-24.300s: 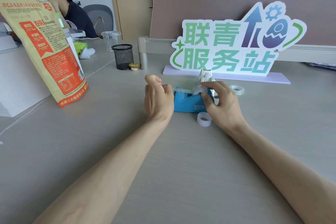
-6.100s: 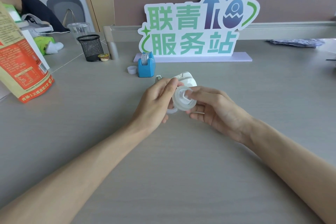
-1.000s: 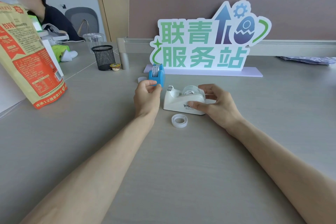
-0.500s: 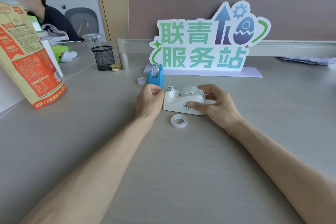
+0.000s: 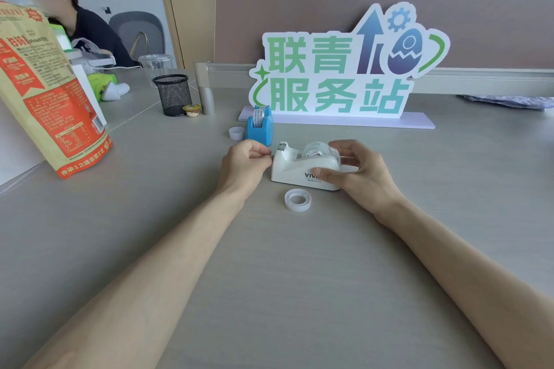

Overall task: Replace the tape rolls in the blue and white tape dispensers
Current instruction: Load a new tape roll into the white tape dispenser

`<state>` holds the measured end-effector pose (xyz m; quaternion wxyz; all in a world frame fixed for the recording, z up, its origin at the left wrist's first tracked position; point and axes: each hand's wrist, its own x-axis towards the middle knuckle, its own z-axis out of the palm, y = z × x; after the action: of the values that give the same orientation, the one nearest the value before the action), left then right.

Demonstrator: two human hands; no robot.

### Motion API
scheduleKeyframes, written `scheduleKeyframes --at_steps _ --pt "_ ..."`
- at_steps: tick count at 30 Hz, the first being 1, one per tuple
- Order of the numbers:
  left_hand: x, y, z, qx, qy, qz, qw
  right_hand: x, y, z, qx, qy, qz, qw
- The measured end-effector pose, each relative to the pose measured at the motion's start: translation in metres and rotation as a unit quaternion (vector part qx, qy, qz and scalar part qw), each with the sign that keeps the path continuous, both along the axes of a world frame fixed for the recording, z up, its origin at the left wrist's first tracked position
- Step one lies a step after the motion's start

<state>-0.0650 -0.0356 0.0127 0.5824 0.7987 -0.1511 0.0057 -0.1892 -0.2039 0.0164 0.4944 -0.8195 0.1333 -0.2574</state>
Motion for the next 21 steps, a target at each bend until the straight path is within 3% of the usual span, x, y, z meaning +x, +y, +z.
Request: scheduleKeyframes --at_steps 4,12,17,21 --pt "-0.005 0.002 0.001 0.011 -0.032 0.006 0.999 0.000 -0.001 0.000 -0.009 0.001 -0.005 1.000" --pt "-0.012 0.006 0.003 0.186 -0.117 -0.035 0.975 -0.001 0.002 0.001 -0.031 0.015 -0.022 0.999" --pt "-0.014 0.006 0.001 0.195 -0.120 -0.058 0.972 -0.001 0.005 0.001 -0.122 0.047 -0.082 0.988" --pt "-0.015 0.004 0.001 0.179 -0.122 -0.122 0.969 -0.005 0.006 0.002 -0.160 0.032 -0.054 0.985"
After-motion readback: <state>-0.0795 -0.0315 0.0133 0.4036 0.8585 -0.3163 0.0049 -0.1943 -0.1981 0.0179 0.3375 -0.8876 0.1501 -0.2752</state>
